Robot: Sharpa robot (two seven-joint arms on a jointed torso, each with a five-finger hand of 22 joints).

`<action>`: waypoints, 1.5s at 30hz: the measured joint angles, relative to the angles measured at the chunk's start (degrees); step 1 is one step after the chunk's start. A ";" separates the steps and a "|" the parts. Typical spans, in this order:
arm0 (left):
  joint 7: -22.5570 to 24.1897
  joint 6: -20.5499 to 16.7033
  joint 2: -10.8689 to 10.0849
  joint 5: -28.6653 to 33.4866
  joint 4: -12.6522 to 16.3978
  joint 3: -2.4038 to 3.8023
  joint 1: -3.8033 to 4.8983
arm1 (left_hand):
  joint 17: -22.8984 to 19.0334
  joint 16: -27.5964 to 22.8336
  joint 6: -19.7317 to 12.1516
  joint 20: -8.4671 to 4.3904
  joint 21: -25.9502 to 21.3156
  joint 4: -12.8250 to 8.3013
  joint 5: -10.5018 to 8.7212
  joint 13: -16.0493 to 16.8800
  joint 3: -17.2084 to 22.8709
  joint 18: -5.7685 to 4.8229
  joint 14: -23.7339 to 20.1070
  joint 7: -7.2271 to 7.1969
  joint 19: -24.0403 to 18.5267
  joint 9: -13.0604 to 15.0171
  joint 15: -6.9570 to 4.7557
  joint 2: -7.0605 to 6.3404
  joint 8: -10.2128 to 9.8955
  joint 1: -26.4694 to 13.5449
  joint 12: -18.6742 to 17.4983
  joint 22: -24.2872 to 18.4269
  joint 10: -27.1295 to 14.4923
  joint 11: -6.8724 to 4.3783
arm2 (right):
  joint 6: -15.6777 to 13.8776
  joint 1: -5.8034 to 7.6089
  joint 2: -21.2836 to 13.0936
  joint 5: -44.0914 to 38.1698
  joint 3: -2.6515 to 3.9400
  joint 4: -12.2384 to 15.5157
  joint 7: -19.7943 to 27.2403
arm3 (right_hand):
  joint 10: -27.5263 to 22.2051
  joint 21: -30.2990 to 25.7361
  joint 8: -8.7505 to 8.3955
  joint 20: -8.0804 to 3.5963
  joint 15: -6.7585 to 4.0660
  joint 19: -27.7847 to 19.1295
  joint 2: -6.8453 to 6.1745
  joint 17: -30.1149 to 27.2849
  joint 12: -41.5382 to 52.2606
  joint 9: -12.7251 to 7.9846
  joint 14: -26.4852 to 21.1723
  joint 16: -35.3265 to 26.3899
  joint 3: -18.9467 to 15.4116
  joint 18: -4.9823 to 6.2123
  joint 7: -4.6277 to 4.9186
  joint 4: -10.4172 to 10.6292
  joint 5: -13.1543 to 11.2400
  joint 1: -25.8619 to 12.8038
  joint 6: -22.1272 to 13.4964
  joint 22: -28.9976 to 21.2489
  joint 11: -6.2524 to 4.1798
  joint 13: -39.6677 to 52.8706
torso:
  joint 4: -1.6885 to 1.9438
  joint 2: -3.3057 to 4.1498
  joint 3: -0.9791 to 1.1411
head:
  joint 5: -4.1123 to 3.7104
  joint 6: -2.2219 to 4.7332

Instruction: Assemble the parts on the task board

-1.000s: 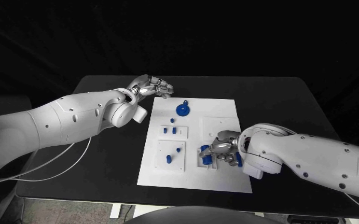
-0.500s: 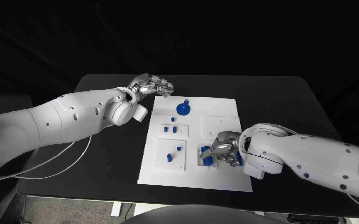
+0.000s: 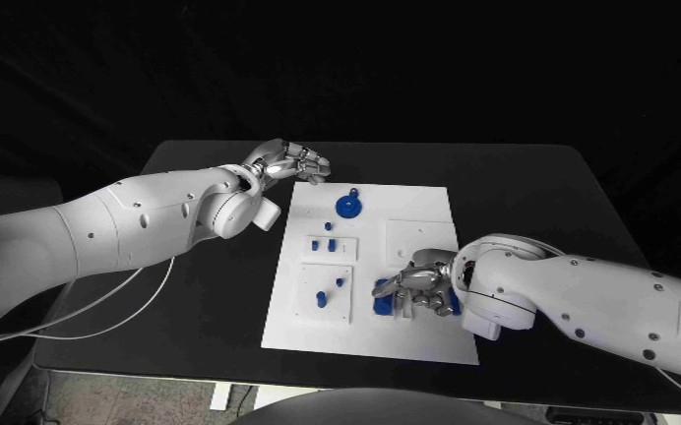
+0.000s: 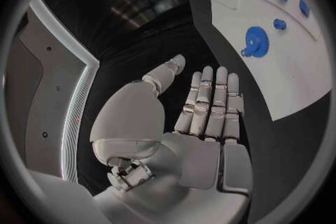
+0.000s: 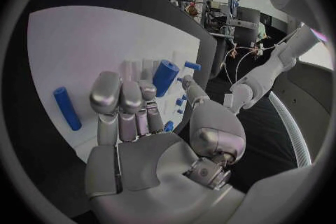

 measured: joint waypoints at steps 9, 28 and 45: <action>-0.02 0.00 0.01 0.00 -0.01 0.00 0.00 | 0.05 0.00 -0.21 0.00 0.00 0.00 0.00 0.00 0.00 0.00 0.00 0.21 0.00 -0.05 0.00 0.00 0.00 0.00 0.00 0.00 0.00 0.00 | 0.06 -0.11 -0.67 -0.09 -0.01 0.39 1.04 | -0.21 0.00 -0.96 -0.30 0.07 -0.49 0.10 0.06 0.00 -0.36 -0.11 -0.21 -1.50 -0.02 -0.10 -2.32 0.00 -0.56 -0.10 0.00 -0.20 -0.01 | -0.02 0.00 0.01 | 0.10 -0.02; -0.09 0.04 -0.04 0.00 -0.03 0.00 0.00 | 0.10 0.00 -0.20 0.00 0.00 0.00 0.00 -0.04 0.00 0.00 0.00 0.22 0.00 -0.04 0.00 0.00 0.00 0.00 0.00 0.00 0.00 0.00 | 1.50 -0.60 -2.13 -1.57 -0.12 1.09 5.17 | -0.28 0.00 -0.76 -0.09 0.18 -0.45 -0.20 0.23 0.00 0.03 -0.21 -0.42 -0.15 -0.01 -0.07 -2.38 0.00 5.57 -0.05 0.00 -0.27 0.06 | -0.03 0.03 0.03 | 0.01 0.24; -0.15 0.07 -0.17 0.01 0.00 -0.01 0.00 | 0.15 0.00 -0.18 0.00 0.00 0.14 0.00 -0.03 -0.14 0.00 0.00 0.24 0.00 -0.10 0.00 0.00 0.00 -0.47 0.00 0.00 0.00 0.00 | 1.59 -0.62 -1.88 -2.97 -0.09 0.81 5.12 | 0.47 -0.01 -0.76 1.13 0.10 0.78 0.59 0.63 -0.26 -0.09 0.33 -0.87 15.46 0.69 -0.05 5.64 0.00 9.23 0.92 -0.01 0.01 -0.08 | -0.02 0.03 0.01 | -0.05 0.09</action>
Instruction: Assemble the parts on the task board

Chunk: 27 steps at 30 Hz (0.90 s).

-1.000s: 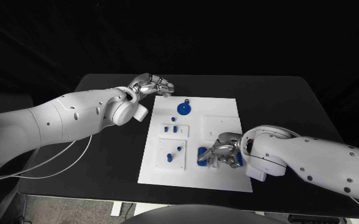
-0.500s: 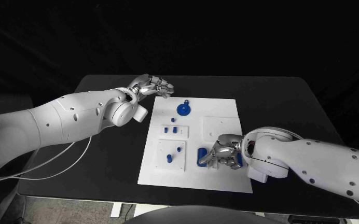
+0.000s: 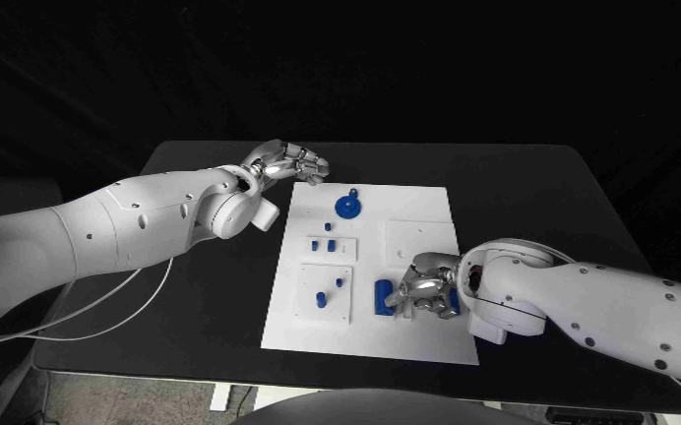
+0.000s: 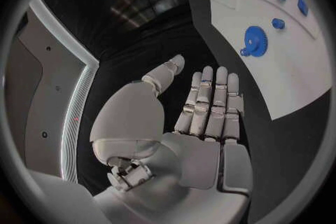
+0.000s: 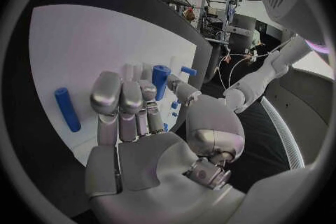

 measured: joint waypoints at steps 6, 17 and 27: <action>-0.02 0.03 -0.05 0.00 0.01 0.00 0.00 | 0.00 0.00 0.00 0.00 0.00 0.00 0.00 0.00 0.00 0.00 0.00 0.00 0.00 0.00 0.00 0.00 0.00 0.00 0.00 0.00 0.00 0.00 | 0.47 0.00 -0.02 -0.12 0.01 0.00 0.01 | 0.00 0.00 -0.01 0.00 0.00 0.00 0.00 0.00 0.00 -0.04 0.01 0.00 0.53 0.07 0.02 0.20 0.00 0.00 0.02 0.00 0.00 0.00 | 0.00 -0.01 0.01 | 0.03 -0.07; -0.09 0.08 -0.08 0.00 0.03 -0.01 0.00 | 0.05 0.00 0.00 0.00 0.00 0.00 0.00 -0.05 0.00 0.00 0.00 0.00 0.00 0.01 0.00 0.00 0.00 0.00 0.00 0.00 0.00 0.00 | 1.46 0.00 0.01 -0.18 0.01 0.08 0.07 | 0.01 0.23 -0.01 0.20 0.00 0.20 -2.34 0.17 0.00 -0.12 0.01 0.00 -0.23 0.30 0.01 -1.48 0.00 -1.23 0.17 0.00 0.01 0.00 | -0.03 -0.01 0.03 | 0.05 -0.16; -0.16 0.13 -0.10 0.00 0.00 -0.01 0.00 | 0.05 0.00 0.01 0.00 0.00 0.00 0.00 -0.05 0.00 0.00 0.00 0.00 0.00 -0.05 0.00 0.00 0.00 0.01 0.00 0.00 0.00 0.00 | 1.88 -0.16 0.04 -0.69 0.00 0.30 0.18 | 0.02 0.23 0.00 0.21 0.00 0.20 -3.78 0.38 0.01 -0.10 0.00 -0.22 -3.45 0.32 0.01 -4.91 0.00 -0.62 0.18 0.05 0.02 0.07 | -0.01 -0.01 0.01 | 0.01 -0.27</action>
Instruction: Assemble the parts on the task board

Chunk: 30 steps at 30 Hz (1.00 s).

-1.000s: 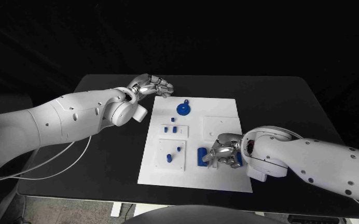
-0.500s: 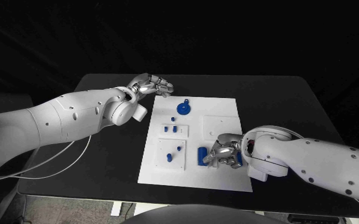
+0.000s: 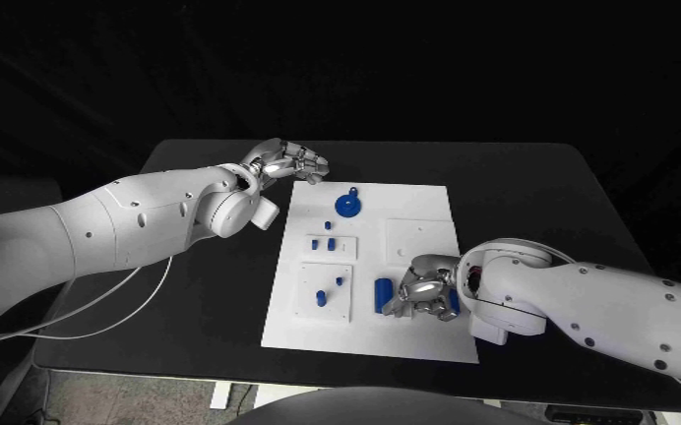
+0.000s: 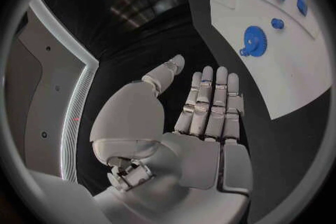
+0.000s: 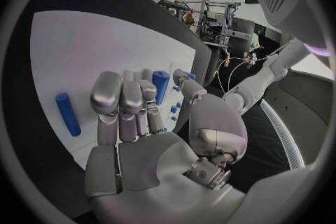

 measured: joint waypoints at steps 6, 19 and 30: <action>-0.03 0.03 0.02 0.00 0.00 0.00 0.00 | 0.00 -0.23 0.00 0.00 0.00 0.00 0.00 0.00 0.00 0.00 0.00 0.00 0.00 0.00 0.00 0.00 0.00 0.00 0.00 0.00 0.00 0.00 | -0.15 -0.15 0.40 -1.48 0.03 -0.20 -0.22 | 0.37 0.00 0.24 0.00 -0.16 0.00 3.58 0.04 0.00 0.18 0.35 0.00 1.75 0.02 0.03 -1.23 0.00 4.03 0.39 0.00 -0.01 0.00 | 0.02 0.00 -0.02 | -0.02 -0.12; -0.18 0.18 0.02 0.00 -0.03 0.00 0.00 | 0.05 -0.23 -0.17 0.00 0.00 0.13 0.00 -0.05 -0.13 0.00 0.00 -0.17 0.00 -0.05 0.00 0.00 0.00 0.00 0.00 0.00 0.00 0.00 | -0.24 -0.28 0.57 -2.37 0.09 -0.33 -0.25 | 0.39 0.00 0.32 0.21 -0.16 0.20 4.78 0.25 0.03 0.18 0.36 0.00 3.74 0.39 -0.06 2.01 0.00 2.94 0.71 -0.01 -0.01 -0.06 | 0.01 0.00 -0.01 | 0.06 -0.27; -0.31 0.32 0.04 0.00 -0.06 -0.01 0.00 | 0.10 -0.23 -0.40 0.00 0.00 0.13 0.00 -0.10 -0.13 0.00 0.00 0.01 0.00 -0.04 0.00 0.00 0.00 0.00 0.00 0.00 0.00 0.00 | -0.45 -0.31 0.01 -2.45 0.12 0.09 -0.06 | 0.38 0.00 -0.34 0.21 0.04 0.20 3.07 0.30 -0.19 0.01 0.54 -0.29 3.40 0.56 -0.10 -0.20 0.00 3.24 0.72 -0.02 -0.01 -0.06 | -0.02 0.00 0.01 | 0.07 -0.25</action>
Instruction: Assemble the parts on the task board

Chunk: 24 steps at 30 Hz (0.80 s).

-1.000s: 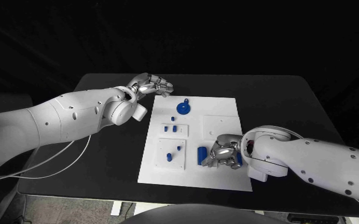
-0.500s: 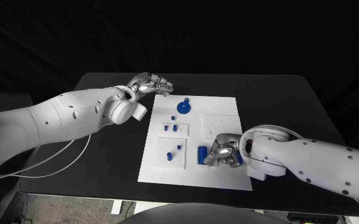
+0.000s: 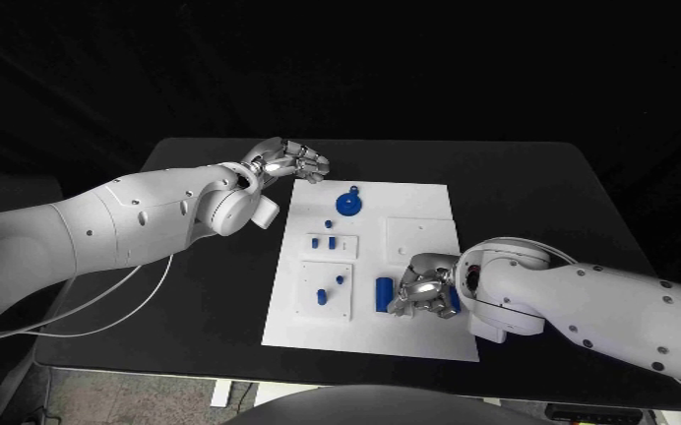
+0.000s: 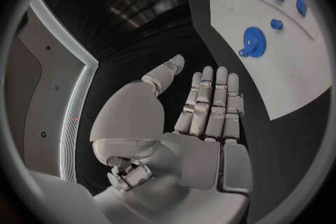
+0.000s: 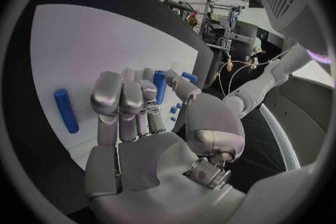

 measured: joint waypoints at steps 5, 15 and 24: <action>-0.03 0.07 0.01 0.00 -0.03 0.00 0.00 | 0.00 0.00 0.00 0.00 0.00 0.00 0.00 0.00 0.00 0.00 0.00 0.00 0.00 -0.06 0.00 0.00 0.00 0.00 0.00 0.00 0.00 0.00 | -1.41 -0.05 -1.71 0.68 -0.04 0.65 0.99 | 0.13 0.00 -0.01 0.00 0.00 0.00 -2.24 -0.01 0.00 -0.11 0.00 0.00 -1.99 0.02 0.24 -0.53 0.00 -1.36 -0.27 0.00 0.14 0.00 | 0.00 0.00 0.01 | -0.16 0.10; -0.04 0.11 0.00 0.00 -0.21 -0.01 0.00 | -0.01 0.00 0.00 0.00 0.00 0.00 0.00 0.01 0.00 0.00 0.00 0.00 0.00 -0.05 0.00 0.00 0.00 0.00 0.00 0.00 0.00 0.00 | -4.57 1.70 -5.42 3.53 1.23 2.01 3.95 | 0.20 0.00 -0.01 0.00 0.22 0.00 -3.06 0.13 0.00 -0.11 0.19 -0.01 -4.51 0.02 0.59 -0.68 0.00 -2.18 -1.06 -0.01 0.21 0.11 | -0.01 0.00 0.03 | -0.64 0.60; -0.06 0.13 0.05 0.00 -0.37 -0.02 0.00 | 0.05 0.00 0.00 0.00 0.00 -0.01 0.00 0.01 0.00 0.00 0.00 0.00 0.00 -0.05 0.00 0.00 0.00 0.00 0.00 0.00 0.00 0.00 | -5.34 2.31 -7.04 7.03 1.83 2.30 6.16 | 0.20 0.00 -0.22 0.00 0.24 0.00 -3.06 0.12 0.00 -0.05 0.18 -0.22 -4.91 0.01 0.51 -0.77 0.00 -2.18 -1.15 -0.01 0.21 0.18 | -0.03 0.00 0.07 | -1.03 1.19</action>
